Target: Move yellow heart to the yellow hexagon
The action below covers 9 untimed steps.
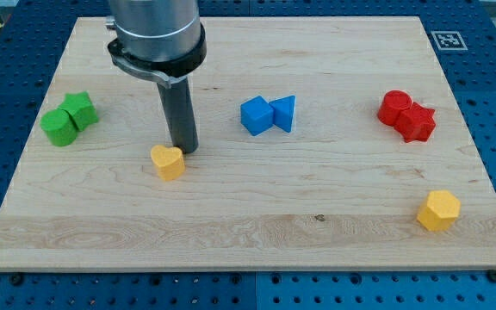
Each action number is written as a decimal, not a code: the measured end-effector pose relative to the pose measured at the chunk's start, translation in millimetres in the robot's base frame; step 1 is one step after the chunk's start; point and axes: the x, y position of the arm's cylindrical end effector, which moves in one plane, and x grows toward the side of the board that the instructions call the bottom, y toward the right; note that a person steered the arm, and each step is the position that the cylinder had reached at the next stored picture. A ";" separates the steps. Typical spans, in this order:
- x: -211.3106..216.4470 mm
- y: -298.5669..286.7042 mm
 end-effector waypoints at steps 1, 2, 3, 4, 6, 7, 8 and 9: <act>-13.9 -9.9; -17.2 -20.8; -8.9 -29.5; 6.0 -34.0; 34.6 -30.4; 38.2 -25.6; 37.3 -39.4; 48.5 -48.1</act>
